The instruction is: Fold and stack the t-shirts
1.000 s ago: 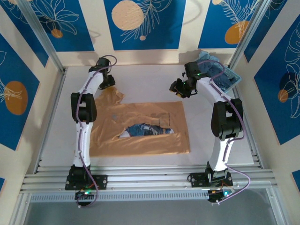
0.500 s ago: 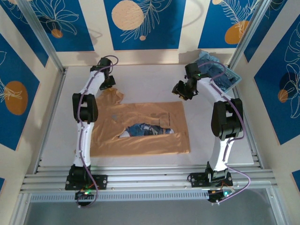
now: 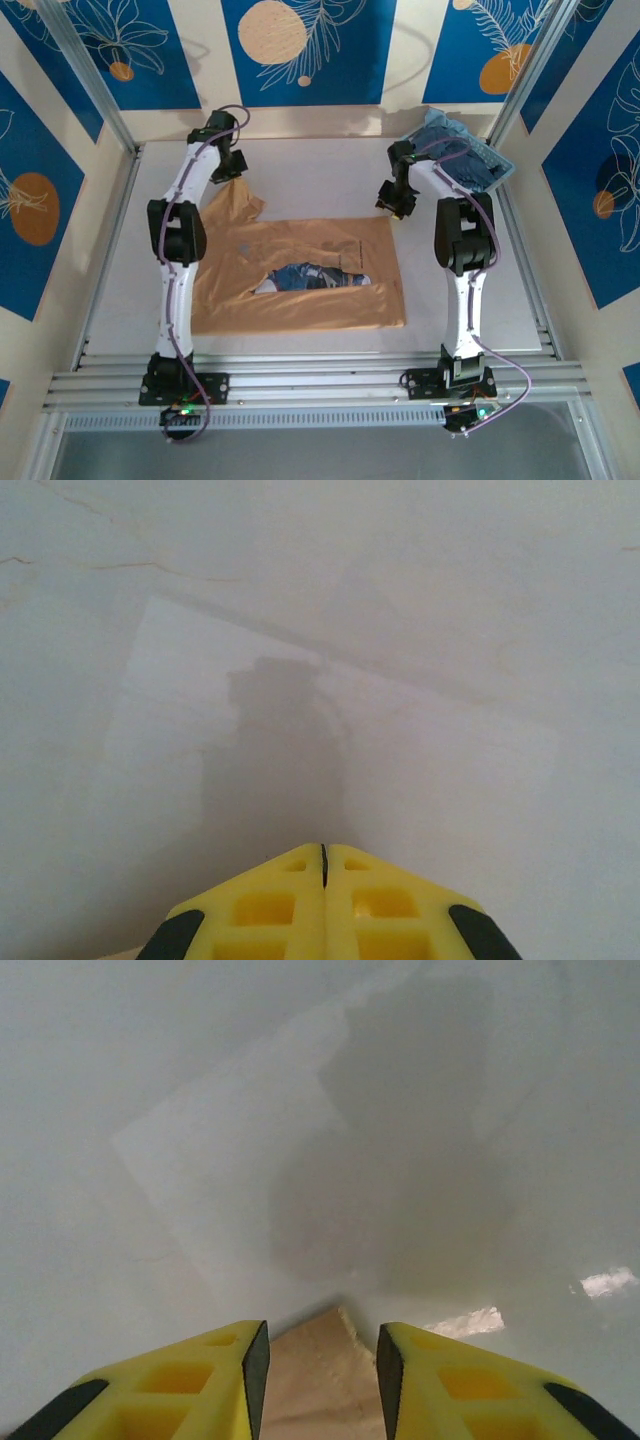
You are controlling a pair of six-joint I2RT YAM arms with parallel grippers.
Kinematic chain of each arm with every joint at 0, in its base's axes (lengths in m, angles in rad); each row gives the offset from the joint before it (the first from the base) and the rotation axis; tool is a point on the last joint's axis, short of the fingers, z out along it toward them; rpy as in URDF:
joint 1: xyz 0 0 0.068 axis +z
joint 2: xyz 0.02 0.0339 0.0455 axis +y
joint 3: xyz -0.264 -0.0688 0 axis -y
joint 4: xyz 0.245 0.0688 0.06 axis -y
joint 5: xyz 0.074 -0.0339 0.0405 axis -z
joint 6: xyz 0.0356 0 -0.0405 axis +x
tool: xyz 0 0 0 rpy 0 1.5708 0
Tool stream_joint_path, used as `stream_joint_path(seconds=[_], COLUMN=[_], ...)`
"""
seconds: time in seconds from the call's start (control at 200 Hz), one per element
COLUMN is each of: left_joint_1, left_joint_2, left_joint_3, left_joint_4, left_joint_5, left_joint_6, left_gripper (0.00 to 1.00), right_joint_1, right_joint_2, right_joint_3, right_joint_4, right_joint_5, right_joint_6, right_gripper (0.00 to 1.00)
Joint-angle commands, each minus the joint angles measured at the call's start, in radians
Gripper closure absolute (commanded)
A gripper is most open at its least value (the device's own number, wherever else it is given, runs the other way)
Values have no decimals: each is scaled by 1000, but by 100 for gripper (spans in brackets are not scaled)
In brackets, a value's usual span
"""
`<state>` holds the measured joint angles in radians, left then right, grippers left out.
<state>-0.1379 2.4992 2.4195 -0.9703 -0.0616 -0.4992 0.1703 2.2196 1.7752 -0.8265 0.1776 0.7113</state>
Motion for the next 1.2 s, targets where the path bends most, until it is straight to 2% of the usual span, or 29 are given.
stream_joint_path(seconds=[0.0, 0.185, 0.39, 0.495, 0.59, 0.705, 0.965, 1.195], left_joint_1=[-3, -2, -3, -2, 3, 17, 61, 62], left_joint_2=[-43, -50, -59, -76, -103, -159, -390, -673], left_joint_3=[-5, -17, -36, -56, -86, -155, -453, -719], left_joint_4=[-48, -56, -72, -76, -84, -95, -90, -113], left_joint_5=[48, 73, 77, 75, 78, 106, 208, 174], left_joint_6=[-16, -12, -6, -2, -6, -24, -59, -91], left_gripper=[100, 100, 100, 100, 100, 100, 100, 100], right_joint_1=[-5, 0, 1, 1, 4, 8, 28, 30], right_joint_2=[29, 38, 46, 51, 43, 15, -93, -206], right_joint_3=[48, 32, 34, 49, 59, 53, -36, -107], right_joint_4=[-42, -44, -22, -23, -32, -47, -18, -25], right_joint_5=[4, -14, -54, -76, -75, -58, -34, -16], right_joint_6=[-12, -3, -4, -10, -20, -44, -112, -90], right_gripper=[66, 67, 76, 86, 100, 100, 100, 100])
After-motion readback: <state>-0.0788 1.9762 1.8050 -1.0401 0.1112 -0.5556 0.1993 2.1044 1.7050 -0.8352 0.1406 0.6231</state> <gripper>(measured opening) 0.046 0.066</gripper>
